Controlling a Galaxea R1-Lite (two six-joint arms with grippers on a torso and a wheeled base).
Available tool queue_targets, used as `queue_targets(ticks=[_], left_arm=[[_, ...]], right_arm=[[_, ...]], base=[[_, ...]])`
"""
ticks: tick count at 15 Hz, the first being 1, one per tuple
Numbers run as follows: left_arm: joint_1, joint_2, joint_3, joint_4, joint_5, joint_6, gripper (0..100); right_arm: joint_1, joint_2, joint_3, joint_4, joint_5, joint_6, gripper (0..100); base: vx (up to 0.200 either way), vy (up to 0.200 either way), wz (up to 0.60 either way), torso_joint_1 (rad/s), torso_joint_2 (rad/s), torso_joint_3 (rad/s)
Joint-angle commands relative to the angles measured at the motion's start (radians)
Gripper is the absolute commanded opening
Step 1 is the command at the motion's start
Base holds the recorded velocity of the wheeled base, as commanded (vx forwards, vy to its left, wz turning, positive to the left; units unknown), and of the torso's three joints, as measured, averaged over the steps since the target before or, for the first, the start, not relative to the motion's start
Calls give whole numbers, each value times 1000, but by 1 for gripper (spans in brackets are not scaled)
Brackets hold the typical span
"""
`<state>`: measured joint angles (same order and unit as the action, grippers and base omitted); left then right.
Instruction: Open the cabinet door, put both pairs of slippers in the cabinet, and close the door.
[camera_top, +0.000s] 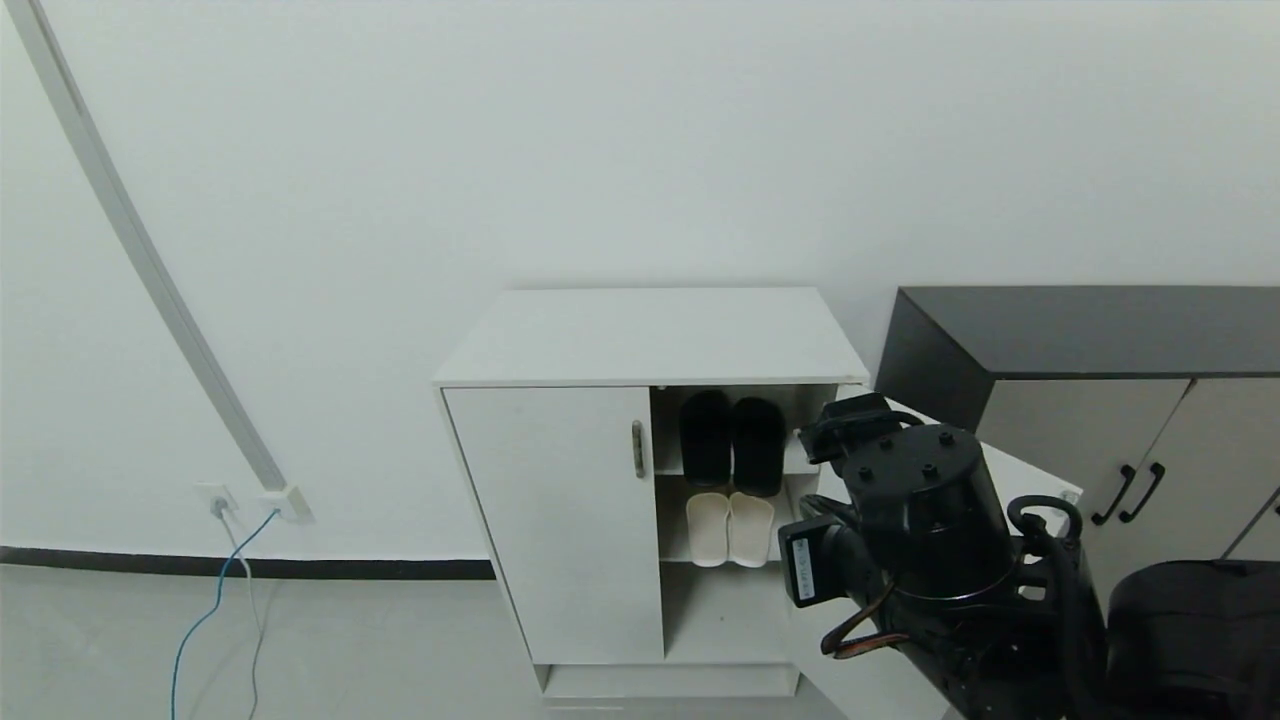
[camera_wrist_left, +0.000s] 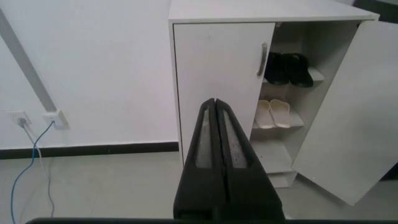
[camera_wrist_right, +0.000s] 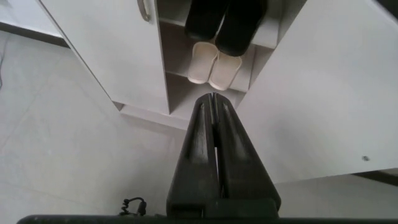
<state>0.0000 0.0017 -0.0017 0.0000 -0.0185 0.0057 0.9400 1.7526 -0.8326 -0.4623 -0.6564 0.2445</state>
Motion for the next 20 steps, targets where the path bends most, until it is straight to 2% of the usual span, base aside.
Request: queue_targets(ticks=[1, 5, 7, 14, 20], left_arm=[[0, 1, 0, 0, 0, 0, 0], [0, 1, 0, 0, 0, 0, 0], [0, 0, 0, 0, 0, 0, 0], [0, 1, 0, 0, 0, 0, 0], [0, 0, 0, 0, 0, 0, 0]], right_arm=[[0, 7, 6, -1, 0, -2, 0], [0, 5, 9, -1, 0, -4, 0], [0, 5, 9, 1, 0, -4, 0], [0, 7, 10, -1, 0, -4, 0], [-6, 4, 10, -1, -2, -17, 0]], base=[[0, 0, 0, 261, -593, -325], [0, 0, 0, 190, -453, -239], [0, 0, 0, 0, 0, 0], [0, 0, -600, 6, -1, -1], [0, 0, 0, 0, 0, 0]])
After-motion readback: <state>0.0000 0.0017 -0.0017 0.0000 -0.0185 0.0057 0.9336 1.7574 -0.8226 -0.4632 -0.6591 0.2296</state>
